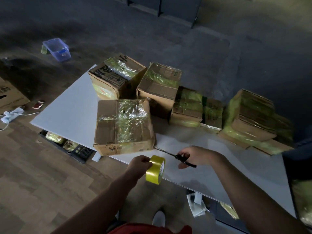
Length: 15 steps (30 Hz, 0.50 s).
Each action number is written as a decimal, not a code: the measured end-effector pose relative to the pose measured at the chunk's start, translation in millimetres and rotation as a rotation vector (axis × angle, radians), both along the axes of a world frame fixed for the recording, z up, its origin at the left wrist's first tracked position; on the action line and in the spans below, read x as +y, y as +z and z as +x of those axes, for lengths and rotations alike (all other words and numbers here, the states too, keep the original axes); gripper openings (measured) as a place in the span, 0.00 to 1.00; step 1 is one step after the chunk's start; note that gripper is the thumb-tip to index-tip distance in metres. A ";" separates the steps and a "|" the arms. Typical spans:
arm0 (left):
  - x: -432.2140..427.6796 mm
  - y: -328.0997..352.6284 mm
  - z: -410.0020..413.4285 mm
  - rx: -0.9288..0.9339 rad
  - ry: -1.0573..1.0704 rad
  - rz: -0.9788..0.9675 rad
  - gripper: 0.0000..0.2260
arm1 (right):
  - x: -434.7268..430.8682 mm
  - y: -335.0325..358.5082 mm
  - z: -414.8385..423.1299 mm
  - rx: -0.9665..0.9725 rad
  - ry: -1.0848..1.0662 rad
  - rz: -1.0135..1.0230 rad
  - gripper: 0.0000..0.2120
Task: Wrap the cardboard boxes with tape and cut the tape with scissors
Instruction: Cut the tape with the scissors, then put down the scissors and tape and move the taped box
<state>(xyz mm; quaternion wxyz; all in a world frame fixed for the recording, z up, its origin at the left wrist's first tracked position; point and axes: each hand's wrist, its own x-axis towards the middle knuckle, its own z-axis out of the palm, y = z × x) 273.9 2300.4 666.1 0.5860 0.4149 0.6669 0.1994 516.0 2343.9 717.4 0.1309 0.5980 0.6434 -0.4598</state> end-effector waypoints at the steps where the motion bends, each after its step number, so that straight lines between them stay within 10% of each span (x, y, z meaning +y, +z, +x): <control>1: 1.1 -2.2 7.8 0.004 -0.007 -0.005 0.09 | -9.8 -5.0 11.4 0.009 -0.068 0.013 0.15; 15: 29.2 -24.5 99.3 -0.161 0.158 -0.193 0.09 | -74.5 -81.0 38.9 -0.466 -0.213 0.416 0.15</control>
